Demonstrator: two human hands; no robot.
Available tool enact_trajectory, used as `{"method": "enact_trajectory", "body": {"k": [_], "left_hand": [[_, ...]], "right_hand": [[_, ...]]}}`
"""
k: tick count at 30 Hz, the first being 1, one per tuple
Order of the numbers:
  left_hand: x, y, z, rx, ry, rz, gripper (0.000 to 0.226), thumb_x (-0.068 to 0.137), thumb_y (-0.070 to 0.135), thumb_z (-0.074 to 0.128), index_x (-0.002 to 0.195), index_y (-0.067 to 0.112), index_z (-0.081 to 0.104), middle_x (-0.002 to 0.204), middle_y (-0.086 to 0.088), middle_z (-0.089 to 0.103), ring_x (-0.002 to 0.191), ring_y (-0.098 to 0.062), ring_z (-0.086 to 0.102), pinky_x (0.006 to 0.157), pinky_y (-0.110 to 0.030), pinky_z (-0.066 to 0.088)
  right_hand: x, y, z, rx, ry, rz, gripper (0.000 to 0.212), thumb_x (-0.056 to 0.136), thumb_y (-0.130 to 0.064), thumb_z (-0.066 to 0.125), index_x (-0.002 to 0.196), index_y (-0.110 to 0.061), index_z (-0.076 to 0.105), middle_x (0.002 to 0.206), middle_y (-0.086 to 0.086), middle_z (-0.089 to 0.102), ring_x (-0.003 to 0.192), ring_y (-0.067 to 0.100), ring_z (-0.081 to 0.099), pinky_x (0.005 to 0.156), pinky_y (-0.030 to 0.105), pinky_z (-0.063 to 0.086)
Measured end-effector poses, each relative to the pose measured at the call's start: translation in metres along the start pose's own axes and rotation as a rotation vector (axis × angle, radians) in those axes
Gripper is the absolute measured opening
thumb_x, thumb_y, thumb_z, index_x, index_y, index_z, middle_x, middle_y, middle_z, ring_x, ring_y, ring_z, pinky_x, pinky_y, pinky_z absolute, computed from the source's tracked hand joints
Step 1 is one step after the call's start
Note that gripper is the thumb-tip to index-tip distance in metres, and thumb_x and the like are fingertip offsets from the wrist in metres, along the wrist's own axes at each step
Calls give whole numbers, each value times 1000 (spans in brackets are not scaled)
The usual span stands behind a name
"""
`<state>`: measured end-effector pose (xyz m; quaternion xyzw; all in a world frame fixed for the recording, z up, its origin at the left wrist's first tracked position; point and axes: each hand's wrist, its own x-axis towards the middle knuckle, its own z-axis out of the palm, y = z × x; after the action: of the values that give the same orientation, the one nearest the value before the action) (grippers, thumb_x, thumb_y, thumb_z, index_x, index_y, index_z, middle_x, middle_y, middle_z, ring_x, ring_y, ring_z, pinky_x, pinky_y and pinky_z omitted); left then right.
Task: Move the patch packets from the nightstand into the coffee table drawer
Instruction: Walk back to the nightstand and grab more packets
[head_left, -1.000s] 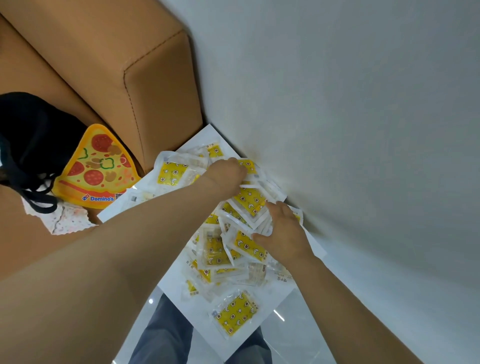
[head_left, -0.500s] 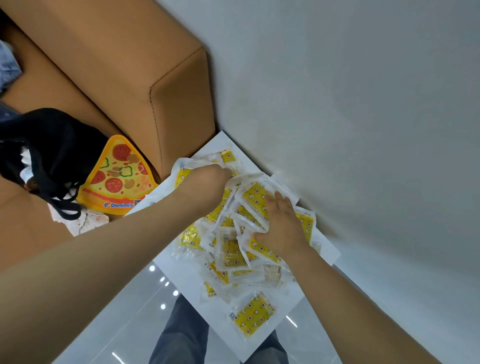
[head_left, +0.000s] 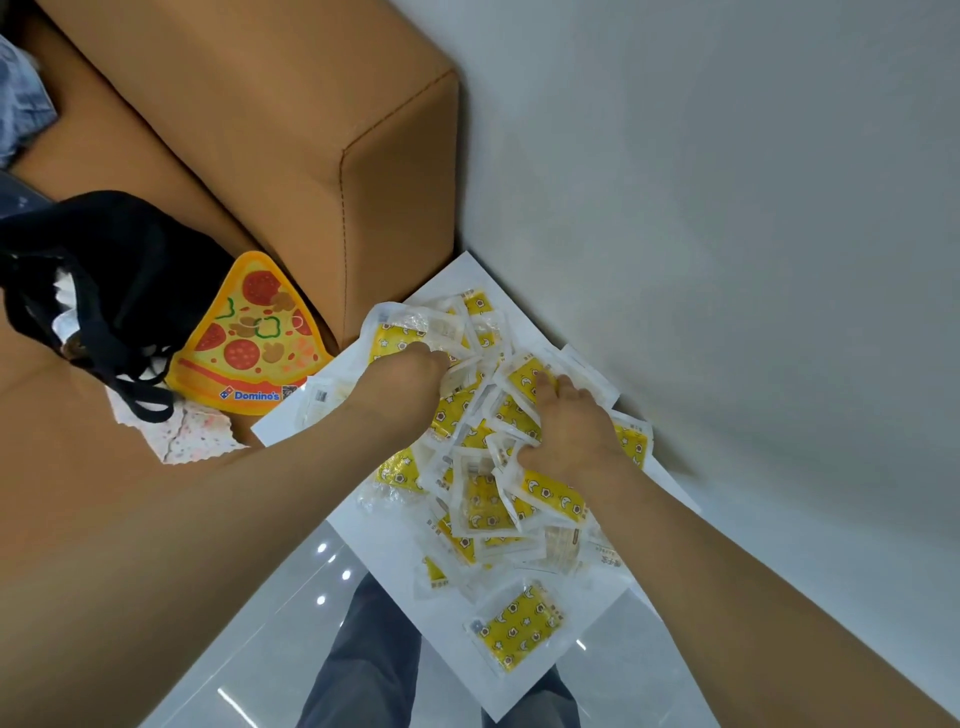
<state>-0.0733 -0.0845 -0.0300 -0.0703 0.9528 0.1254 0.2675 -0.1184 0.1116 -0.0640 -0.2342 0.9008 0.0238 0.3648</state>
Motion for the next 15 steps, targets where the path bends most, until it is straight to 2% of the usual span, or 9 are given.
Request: {"method": "enact_trajectory", "body": {"k": [3,6,11,15], "left_hand": [[4,1,-1,-8,-9,2,20,94,6,43,112,6,53,89,-8,47,83,-28,58,63,-31,40],[4,2,1,-23,-16,-2,18,93,5,44,110,6,51,81,-4,45,74,-23,49,62,-30,38],[5,3,6,-42,-11,-31,18,93,5,45,110,7,51,66,2,36,72,-21,45,61,-30,35],[5,3,7,-46,-15,-28,20,92,7,46,112,7,51,65,3,35,72,-21,45,62,-30,37]], "right_hand": [[3,-2,0,-28,12,2,94,80,-44,63,151,-10,11,146,19,32,123,38,44,97,42,43],[5,-4,-2,-57,8,-4,92,82,-44,64,150,-8,13,142,19,36,122,36,46,98,40,42],[7,3,-10,-16,92,-60,71,87,-42,55,145,-11,27,122,11,52,103,30,57,76,33,45],[9,9,-12,-41,49,-97,80,84,-42,60,147,-12,22,125,10,50,102,30,59,74,33,46]]}}
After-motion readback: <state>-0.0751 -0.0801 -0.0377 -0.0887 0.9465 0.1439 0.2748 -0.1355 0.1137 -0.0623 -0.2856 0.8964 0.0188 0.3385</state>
